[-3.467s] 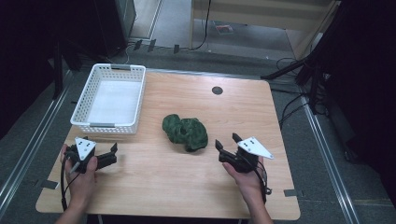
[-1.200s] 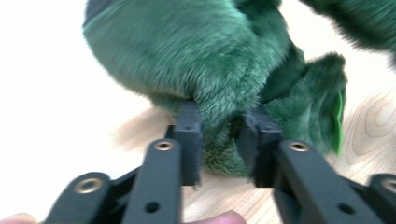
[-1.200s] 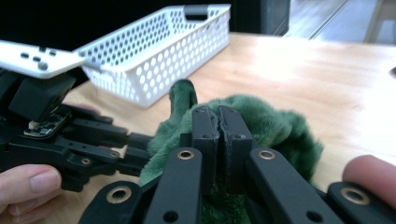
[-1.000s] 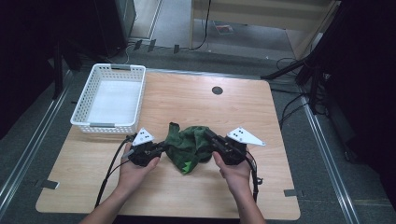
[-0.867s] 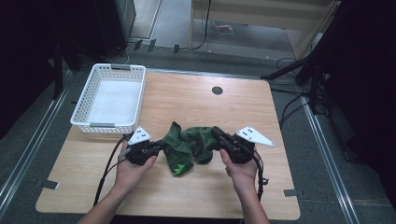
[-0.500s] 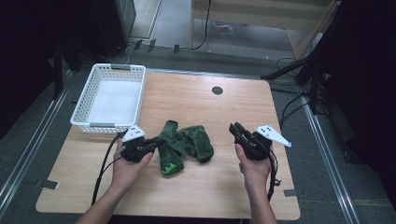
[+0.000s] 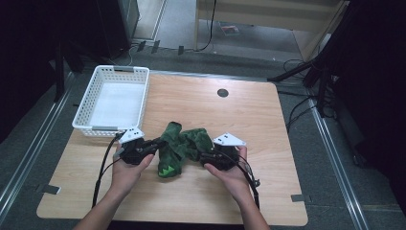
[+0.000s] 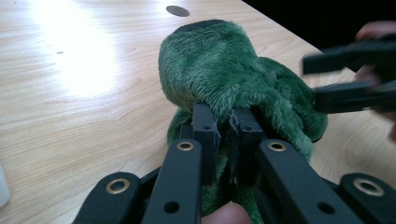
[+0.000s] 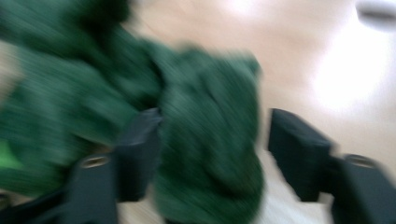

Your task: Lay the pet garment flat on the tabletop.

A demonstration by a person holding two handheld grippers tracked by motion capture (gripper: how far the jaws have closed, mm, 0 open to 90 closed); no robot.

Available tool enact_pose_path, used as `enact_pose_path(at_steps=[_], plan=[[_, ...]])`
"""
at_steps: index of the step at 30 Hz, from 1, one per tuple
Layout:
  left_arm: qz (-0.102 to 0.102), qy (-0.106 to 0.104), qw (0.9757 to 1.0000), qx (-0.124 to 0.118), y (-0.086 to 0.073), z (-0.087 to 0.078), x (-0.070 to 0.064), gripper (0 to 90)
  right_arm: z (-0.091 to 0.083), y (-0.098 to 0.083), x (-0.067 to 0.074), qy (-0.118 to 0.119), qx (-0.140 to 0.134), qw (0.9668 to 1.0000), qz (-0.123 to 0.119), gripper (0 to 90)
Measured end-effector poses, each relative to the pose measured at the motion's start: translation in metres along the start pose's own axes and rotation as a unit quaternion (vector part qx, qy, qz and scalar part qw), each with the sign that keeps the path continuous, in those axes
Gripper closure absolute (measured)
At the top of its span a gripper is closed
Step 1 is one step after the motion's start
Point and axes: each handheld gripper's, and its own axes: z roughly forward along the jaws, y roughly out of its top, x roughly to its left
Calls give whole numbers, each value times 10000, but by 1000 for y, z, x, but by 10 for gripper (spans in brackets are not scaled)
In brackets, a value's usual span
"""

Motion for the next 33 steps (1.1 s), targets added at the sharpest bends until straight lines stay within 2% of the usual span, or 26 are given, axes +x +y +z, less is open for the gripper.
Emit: enact_pose_path(at_steps=[1, 2, 4, 6, 8, 9, 11, 12, 13, 15, 17, 18, 19, 20, 21, 22, 23, 24, 25, 26, 27, 28, 30, 31, 32, 33], plan=[[-40, 6, 10000, -27, 0, -1, 1, 834, 4, -6, -10, -112, 126, 9998, 141, 756], [-40, 6, 10000, -27, 0, -1, 1, 832, 2, -8, -16, -56, 85, 9997, 211, 851], [-57, 47, 10000, -39, 1, -2, 3, 823, -5, -8, -29, -265, -26, 9990, 361, 892], [-77, 325, 9994, 8, 1, -2, 5, 753, -13, -8, -42, -505, -194, 9967, 599, 896], [-212, 535, 9983, 21, 0, -2, 9, 652, -18, -9, -51, -884, -297, 9933, 682, 866], [-271, 552, 9981, 27, 0, -2, 11, 624, -20, -10, -55, -1045, -334, 9912, 744, 794], [-409, 579, 9975, 57, 0, -3, 16, 584, -22, -11, -60, -1230, -450, 9870, 935, 595], [-444, 567, 9974, 61, 0, -4, 17, 563, -23, -10, -61, -1297, -534, 9854, 965, 528], [-450, 520, 9976, 81, 0, -6, 17, 552, -24, -9, -60, -1301, -637, 9850, 937, 504], [-487, 367, 9981, 87, 0, -7, 16, 515, -27, -4, -52, -1075, -874, 9868, 840, 481], [-504, 137, 9985, 166, -1, -8, 12, 465, -26, 3, -40, -738, -1015, 9902, 608, 472], [-504, 137, 9985, 166, -1, -8, 12, 416, -26, 3, -40, -738, -1015, 9902, 608, 472], [-568, 99, 9981, 195, -3, -9, 9, 416, -23, 7, -33, -478, -1004, 9926, 495, 457], [-682, 73, 9975, 143, -6, -9, 5, 347, -19, 12, -25, -261, -964, 9944, 345, 431], [-780, 189, 9966, 210, -14, -8, -4, 253, -7, 23, -5, 45, -912, 9958, 49, 386], [-755, 308, 9962, 317, -19, -5, -10, 203, -3, 27, 2, 137, -898, 9959, -22, 354], [-755, 308, 9962, 317, -19, -5, -10, 137, 2, 33, 11, 218, -854, 9961, -104, 300], [-595, 543, 9952, 549, -26, 2, -19, 118, 9, 39, 19, 259, -781, 9965, -178, 260], [-595, 543, 9952, 549, -26, 2, -19, 106, 16, 44, 26, 326, -677, 9968, -282, 224], [-533, 690, 9936, 718, -32, 8, -26, 93, 25, 48, 32, 390, -540, 9971, -360, 184], [-533, 690, 9936, 718, -32, 8, -26, 92, 25, 48, 32, 390, -540, 9971, -360, 184], [-440, 932, 9902, 941, -36, 13, -29, 92, 45, 51, 36, 315, -129, 9986, -415, 151], [-391, 1167, 9859, 1130, -40, 17, -30, 119, 59, 49, 30, 179, 145, 9992, -328, 164], [-335, 1259, 9842, 1199, -42, 18, -29, 165, 64, 47, 23, 101, 321, 9990, -279, 196], [-335, 1259, 9842, 1199, -42, 18, -29, 204, 64, 47, 23, 101, 321, 9990, -279, 196], [-235, 1355, 9829, 1224, -45, 19, -26, 300, 69, 38, 6, 82, 554, 9979, -319, 302]])
